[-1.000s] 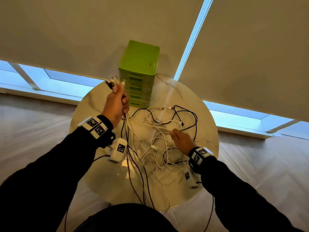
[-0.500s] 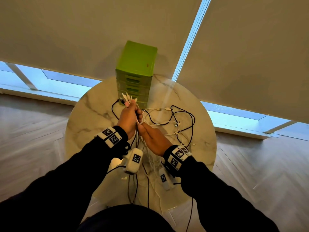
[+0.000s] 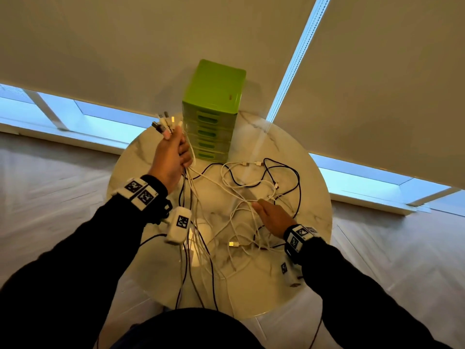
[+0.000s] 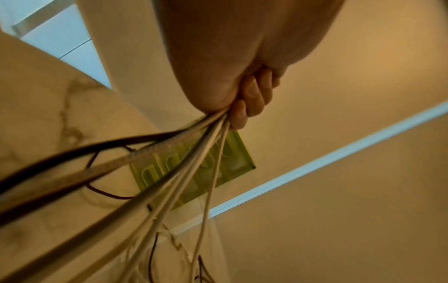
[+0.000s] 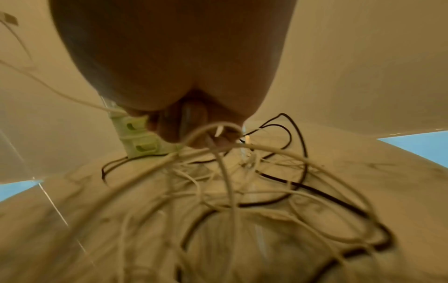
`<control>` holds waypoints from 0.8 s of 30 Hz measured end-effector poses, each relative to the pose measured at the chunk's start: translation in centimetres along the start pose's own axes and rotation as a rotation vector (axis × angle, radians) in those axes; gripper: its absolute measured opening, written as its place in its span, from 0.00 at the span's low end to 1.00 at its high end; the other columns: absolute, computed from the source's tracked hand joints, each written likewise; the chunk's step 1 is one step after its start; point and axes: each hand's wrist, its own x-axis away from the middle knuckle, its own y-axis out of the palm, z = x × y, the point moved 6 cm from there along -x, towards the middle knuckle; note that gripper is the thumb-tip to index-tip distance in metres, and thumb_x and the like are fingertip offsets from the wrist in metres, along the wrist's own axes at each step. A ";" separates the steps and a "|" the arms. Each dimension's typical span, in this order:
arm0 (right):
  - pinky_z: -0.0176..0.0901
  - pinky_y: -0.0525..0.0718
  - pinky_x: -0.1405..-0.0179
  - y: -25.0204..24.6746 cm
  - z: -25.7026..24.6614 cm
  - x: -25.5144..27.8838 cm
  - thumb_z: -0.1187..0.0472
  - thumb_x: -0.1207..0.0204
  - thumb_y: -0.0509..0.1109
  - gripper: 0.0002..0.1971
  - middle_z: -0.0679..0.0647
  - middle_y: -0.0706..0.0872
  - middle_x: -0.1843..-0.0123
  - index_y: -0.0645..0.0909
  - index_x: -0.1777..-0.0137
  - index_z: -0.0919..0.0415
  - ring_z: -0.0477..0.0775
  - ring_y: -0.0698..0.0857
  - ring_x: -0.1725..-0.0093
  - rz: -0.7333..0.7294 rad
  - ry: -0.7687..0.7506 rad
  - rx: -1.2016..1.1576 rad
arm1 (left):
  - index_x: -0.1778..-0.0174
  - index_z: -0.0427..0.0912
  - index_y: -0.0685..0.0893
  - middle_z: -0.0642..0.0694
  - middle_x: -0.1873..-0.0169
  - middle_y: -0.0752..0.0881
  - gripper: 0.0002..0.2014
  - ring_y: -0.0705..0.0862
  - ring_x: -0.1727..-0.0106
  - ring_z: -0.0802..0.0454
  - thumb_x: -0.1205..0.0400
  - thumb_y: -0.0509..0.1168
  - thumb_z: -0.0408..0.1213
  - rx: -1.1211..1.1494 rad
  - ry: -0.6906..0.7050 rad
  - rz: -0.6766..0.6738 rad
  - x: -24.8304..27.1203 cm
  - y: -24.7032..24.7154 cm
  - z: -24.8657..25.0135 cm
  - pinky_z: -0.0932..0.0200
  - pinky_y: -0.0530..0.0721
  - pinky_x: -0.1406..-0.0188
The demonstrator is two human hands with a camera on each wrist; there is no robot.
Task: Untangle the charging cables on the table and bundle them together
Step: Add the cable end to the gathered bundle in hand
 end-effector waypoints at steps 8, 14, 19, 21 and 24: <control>0.52 0.70 0.65 -2.8 -10.3 -2.2 0.49 0.09 0.52 0.15 0.52 0.80 0.65 0.69 0.50 0.59 0.61 0.80 0.64 0.299 -0.097 -0.223 | 0.59 0.45 0.75 0.55 0.76 0.67 0.17 0.63 0.75 0.58 0.07 0.51 0.45 -0.365 -0.167 -0.145 3.9 3.5 -6.9 0.60 0.60 0.73; 0.62 0.84 0.61 -0.6 -14.2 -0.6 0.42 0.11 0.49 0.17 0.55 0.86 0.58 0.67 0.45 0.56 0.57 0.86 0.62 0.174 -0.269 -0.255 | 0.63 0.47 0.81 0.48 0.71 0.74 0.21 0.71 0.68 0.53 0.10 0.56 0.56 -0.208 -0.342 -0.099 3.3 3.5 -8.6 0.55 0.69 0.63; 0.45 0.75 0.62 0.0 -13.3 0.7 0.46 0.09 0.49 0.19 0.43 0.79 0.64 0.72 0.48 0.60 0.39 0.78 0.67 0.052 -0.302 -0.279 | 0.60 0.46 0.73 0.49 0.71 0.75 0.14 0.73 0.70 0.53 0.07 0.54 0.41 -0.070 -0.217 0.070 2.7 3.4 -7.0 0.58 0.71 0.67; 0.36 0.71 0.62 0.6 -11.7 1.2 0.46 0.09 0.49 0.19 0.40 0.77 0.67 0.74 0.51 0.58 0.35 0.77 0.68 -0.019 -0.290 -0.234 | 0.57 0.46 0.72 0.51 0.73 0.76 0.13 0.80 0.72 0.53 0.07 0.53 0.42 0.054 -0.190 0.097 2.1 2.8 -5.8 0.59 0.78 0.68; 0.38 0.73 0.60 1.6 -8.0 1.9 0.44 0.10 0.49 0.17 0.42 0.77 0.67 0.72 0.55 0.49 0.38 0.76 0.68 -0.067 -0.248 -0.152 | 0.61 0.48 0.71 0.54 0.77 0.71 0.15 0.77 0.77 0.56 0.07 0.54 0.43 0.153 -0.164 0.087 1.2 1.6 -3.4 0.60 0.78 0.72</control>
